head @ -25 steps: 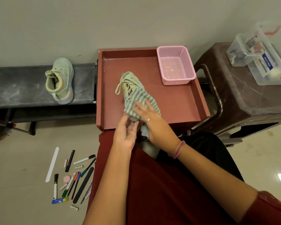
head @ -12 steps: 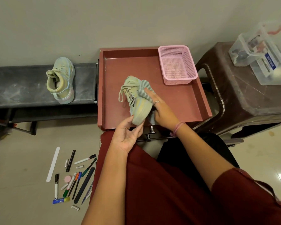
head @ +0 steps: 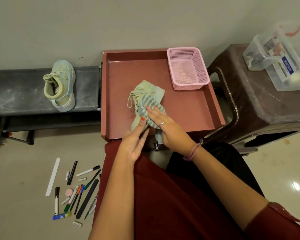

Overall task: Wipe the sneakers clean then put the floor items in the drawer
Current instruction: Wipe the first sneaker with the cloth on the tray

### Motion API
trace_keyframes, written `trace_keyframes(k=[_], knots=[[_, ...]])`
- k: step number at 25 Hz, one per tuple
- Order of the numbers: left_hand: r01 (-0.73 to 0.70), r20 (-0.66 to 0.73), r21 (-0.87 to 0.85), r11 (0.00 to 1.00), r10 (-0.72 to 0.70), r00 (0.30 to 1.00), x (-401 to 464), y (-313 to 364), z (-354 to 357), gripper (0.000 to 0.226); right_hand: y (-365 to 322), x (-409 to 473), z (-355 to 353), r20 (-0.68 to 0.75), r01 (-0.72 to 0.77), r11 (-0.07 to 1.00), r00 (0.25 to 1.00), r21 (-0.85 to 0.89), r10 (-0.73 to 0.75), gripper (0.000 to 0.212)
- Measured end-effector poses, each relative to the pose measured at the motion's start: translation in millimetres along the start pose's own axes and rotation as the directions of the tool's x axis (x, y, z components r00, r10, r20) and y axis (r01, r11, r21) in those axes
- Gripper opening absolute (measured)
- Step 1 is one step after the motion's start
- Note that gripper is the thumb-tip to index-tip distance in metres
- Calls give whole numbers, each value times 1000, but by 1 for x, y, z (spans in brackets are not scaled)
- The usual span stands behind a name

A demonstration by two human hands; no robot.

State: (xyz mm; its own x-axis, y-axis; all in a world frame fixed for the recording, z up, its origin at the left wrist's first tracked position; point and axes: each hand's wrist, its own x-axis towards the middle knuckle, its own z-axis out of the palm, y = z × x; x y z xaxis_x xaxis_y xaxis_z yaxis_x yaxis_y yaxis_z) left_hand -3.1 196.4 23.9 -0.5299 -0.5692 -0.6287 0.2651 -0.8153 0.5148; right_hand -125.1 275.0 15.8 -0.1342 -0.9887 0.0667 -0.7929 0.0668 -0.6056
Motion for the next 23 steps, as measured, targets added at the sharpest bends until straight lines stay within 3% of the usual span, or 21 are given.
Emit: trace_keyframes(k=[4, 8, 10, 13, 16, 18, 23], knots=[[-18, -155, 19, 1000, 21, 988, 11, -7, -2, 27, 29, 47, -16, 133, -50, 989, 989, -141, 68, 88], [-82, -152, 218, 973, 116, 982, 18, -14, -8, 51, 49, 85, -32, 197, -247, 963, 944, -109, 264, 81], [-97, -144, 303, 948, 146, 979, 22, -14, -12, 71, 32, 80, -24, 179, -241, 967, 951, -82, 252, 75], [-114, -160, 350, 930, 179, 971, 25, -14, -16, 64, 5, 41, -5, 163, -114, 989, 978, -99, 129, 84], [-143, -128, 428, 892, 217, 968, 24, -14, -15, 59, 24, 40, -18, 129, -10, 986, 991, -167, 32, 88], [-152, -111, 462, 874, 227, 968, 26, -15, -15, 67, 47, 64, -30, 153, -57, 970, 984, -236, 95, 87], [-134, -146, 450, 883, 220, 965, 27, -15, -17, 69, 30, 80, -12, 102, -203, 975, 972, -96, 212, 79]])
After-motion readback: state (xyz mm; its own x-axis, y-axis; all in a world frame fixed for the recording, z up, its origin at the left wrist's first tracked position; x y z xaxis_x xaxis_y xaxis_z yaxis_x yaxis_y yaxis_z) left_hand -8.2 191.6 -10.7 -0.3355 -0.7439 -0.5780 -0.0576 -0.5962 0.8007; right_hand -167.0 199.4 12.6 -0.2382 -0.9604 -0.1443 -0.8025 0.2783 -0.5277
